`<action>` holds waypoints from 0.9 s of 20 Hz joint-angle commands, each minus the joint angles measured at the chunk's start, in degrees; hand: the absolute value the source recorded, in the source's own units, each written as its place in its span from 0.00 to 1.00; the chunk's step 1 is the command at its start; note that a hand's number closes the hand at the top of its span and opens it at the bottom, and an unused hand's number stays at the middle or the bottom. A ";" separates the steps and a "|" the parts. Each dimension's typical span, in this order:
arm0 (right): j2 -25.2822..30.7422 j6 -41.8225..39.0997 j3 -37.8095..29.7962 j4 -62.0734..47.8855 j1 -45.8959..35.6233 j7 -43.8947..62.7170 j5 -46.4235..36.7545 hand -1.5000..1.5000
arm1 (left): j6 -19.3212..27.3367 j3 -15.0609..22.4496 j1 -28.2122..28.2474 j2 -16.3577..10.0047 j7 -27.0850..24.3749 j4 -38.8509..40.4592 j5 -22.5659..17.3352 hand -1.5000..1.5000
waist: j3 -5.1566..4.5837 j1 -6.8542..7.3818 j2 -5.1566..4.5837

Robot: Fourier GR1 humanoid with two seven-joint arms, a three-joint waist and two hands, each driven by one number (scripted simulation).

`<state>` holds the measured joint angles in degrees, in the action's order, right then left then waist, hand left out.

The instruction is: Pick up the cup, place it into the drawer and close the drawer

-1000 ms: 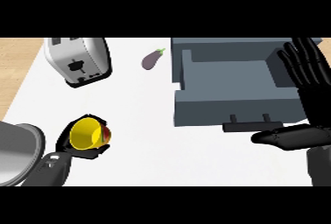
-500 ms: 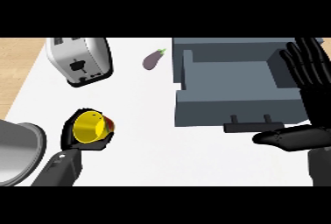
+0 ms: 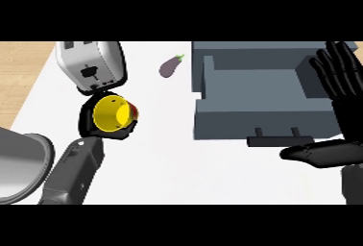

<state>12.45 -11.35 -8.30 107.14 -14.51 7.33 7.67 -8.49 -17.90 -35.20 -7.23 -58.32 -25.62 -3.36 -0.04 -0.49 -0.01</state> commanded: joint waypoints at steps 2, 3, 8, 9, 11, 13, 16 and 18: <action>0.35 0.38 -0.02 0.31 -0.44 0.81 -0.72 0.00 | 1.99 3.11 -4.57 4.59 3.68 -8.34 0.16 1.00 | 0.09 0.78 0.37; -0.19 1.28 -0.96 0.32 -0.02 0.69 -0.34 0.00 | 1.13 4.54 -3.28 4.81 6.14 -11.66 0.36 1.00 | 0.11 1.09 0.47; 0.31 0.52 -1.63 -2.50 0.21 -2.01 -1.20 0.00 | 3.18 7.00 -11.04 6.13 19.24 -18.05 -0.01 1.00 | 0.10 0.98 0.33; 1.82 -0.45 -2.61 2.29 0.61 2.28 1.74 0.00 | 5.43 8.84 -11.51 7.10 21.52 -19.76 -1.81 1.00 | 0.08 0.56 0.57; -0.95 1.47 0.10 -2.21 -0.26 -2.07 -2.68 0.00 | 8.89 11.72 -15.63 7.15 24.75 -21.08 -2.01 1.00 | 0.09 0.57 0.27; -1.23 2.72 0.27 -1.12 -2.43 0.93 -1.99 0.00 | 10.25 13.45 -15.87 7.17 28.56 -22.83 -3.44 1.00 | 0.05 0.48 0.22; 0.15 1.30 -0.63 -0.56 -0.68 0.18 -1.83 0.00 | 15.18 15.42 -23.43 7.20 35.23 -23.15 -4.39 1.00 | 0.06 -0.30 0.18; -0.04 0.11 -0.86 0.20 1.74 -2.64 -1.38 0.00 | 19.35 17.21 -27.25 7.22 35.48 -18.70 -3.96 1.00 | 0.08 -1.14 -0.04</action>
<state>12.34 -10.28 -8.98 105.76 -15.22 6.45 6.06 5.21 -3.68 -56.15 -0.30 -27.22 -46.49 -6.84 0.03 -0.57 0.16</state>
